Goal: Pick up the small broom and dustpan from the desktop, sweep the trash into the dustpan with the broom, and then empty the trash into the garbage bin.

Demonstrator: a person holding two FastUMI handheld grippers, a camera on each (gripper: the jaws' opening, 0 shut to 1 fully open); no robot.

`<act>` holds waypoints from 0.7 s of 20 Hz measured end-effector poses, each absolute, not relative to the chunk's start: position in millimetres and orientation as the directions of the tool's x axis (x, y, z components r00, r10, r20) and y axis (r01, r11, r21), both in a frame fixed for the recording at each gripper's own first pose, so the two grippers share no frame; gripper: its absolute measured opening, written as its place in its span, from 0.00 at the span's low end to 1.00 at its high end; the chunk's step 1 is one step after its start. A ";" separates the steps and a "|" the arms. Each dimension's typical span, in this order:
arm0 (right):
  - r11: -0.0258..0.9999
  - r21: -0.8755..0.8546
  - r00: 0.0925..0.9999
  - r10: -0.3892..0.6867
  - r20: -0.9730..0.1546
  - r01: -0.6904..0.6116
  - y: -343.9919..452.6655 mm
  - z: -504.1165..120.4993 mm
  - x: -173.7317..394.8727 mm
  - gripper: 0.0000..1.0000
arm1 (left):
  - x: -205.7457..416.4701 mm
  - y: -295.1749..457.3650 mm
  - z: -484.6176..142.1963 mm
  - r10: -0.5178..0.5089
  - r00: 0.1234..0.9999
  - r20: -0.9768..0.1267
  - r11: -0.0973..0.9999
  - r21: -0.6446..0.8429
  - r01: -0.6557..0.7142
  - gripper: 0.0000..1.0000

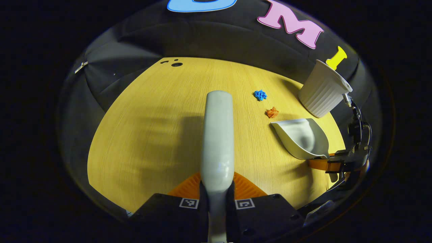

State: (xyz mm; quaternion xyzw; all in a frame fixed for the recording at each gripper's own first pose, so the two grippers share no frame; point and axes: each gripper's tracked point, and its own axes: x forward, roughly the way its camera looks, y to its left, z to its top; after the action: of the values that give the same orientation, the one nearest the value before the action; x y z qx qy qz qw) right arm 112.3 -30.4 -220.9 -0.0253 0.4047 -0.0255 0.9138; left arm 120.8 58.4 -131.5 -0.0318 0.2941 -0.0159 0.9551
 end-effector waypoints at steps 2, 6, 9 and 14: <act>0.998 -0.068 0.664 -0.056 -0.746 0.009 -30.3 -220.7 112.6 0.35 | 131.5 54.7 -128.5 -0.055 0.816 -0.576 0.998 -0.049 0.033 0.26; 0.998 -0.053 0.662 -0.027 -0.749 -0.019 -34.2 -219.6 109.3 0.35 | 169.5 55.6 -118.1 -0.056 0.791 -0.609 0.996 0.020 0.086 0.25; 0.996 -0.069 0.665 -0.012 -0.747 -0.060 -40.2 -216.5 100.7 0.35 | 206.3 57.2 -107.9 -0.052 0.776 -0.628 0.985 0.097 0.144 0.25; 0.991 -0.083 0.663 0.010 -0.749 -0.109 -47.3 -212.6 77.9 0.35 | 269.3 36.8 -89.4 -0.083 0.769 -0.634 0.951 0.181 0.252 0.25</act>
State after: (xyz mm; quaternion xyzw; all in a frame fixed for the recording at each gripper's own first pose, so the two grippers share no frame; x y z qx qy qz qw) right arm 77.9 -47.3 -212.6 -0.0602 0.4092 0.0326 0.9099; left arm 269.3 36.8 -89.4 0.1288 0.3281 -0.0901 0.9315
